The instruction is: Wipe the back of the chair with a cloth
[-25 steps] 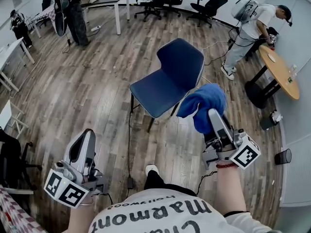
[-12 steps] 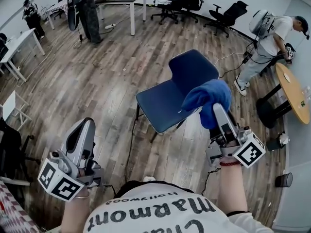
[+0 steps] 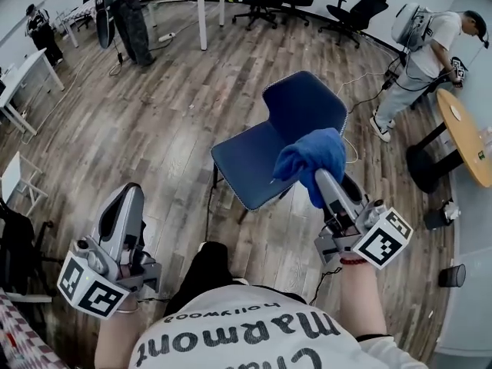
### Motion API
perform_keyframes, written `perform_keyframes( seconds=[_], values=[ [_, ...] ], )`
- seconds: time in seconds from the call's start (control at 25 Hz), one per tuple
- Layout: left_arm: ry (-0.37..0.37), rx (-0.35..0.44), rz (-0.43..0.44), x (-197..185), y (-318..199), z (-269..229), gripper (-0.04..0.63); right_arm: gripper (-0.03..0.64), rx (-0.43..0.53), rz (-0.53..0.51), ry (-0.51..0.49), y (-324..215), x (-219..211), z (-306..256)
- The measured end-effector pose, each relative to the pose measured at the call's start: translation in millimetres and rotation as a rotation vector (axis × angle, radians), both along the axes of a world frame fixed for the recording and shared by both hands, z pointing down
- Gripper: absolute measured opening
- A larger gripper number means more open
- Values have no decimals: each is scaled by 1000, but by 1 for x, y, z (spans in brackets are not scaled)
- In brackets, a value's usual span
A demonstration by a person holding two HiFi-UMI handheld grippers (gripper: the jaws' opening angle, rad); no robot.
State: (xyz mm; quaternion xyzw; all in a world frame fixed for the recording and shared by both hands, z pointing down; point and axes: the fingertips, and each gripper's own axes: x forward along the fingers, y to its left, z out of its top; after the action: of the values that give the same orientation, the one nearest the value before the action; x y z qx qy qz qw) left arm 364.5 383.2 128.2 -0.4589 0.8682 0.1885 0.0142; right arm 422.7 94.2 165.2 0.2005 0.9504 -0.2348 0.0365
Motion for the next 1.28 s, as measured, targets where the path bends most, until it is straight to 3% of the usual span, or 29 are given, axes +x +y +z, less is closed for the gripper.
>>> perform_keyframes(
  seconds=[0.24,0.44,0.76,1.08,1.28],
  values=[
    [17,-42,72,-43,-17,15,8,129,14,69,40,-7,-30,6],
    [57,-24,139,-105,-20,15,8,129,39,142,73,-4,-76,5],
    [56,-72,292,-210,-18,12,8,129,-4,291,93,11,-163,6],
    [81,-31,448,-303,-8,9,8,129,-8,458,73,30,-235,-9],
    [84,7,476,-341,-16,13,8,129,-18,549,105,32,-262,-1]
  ],
)
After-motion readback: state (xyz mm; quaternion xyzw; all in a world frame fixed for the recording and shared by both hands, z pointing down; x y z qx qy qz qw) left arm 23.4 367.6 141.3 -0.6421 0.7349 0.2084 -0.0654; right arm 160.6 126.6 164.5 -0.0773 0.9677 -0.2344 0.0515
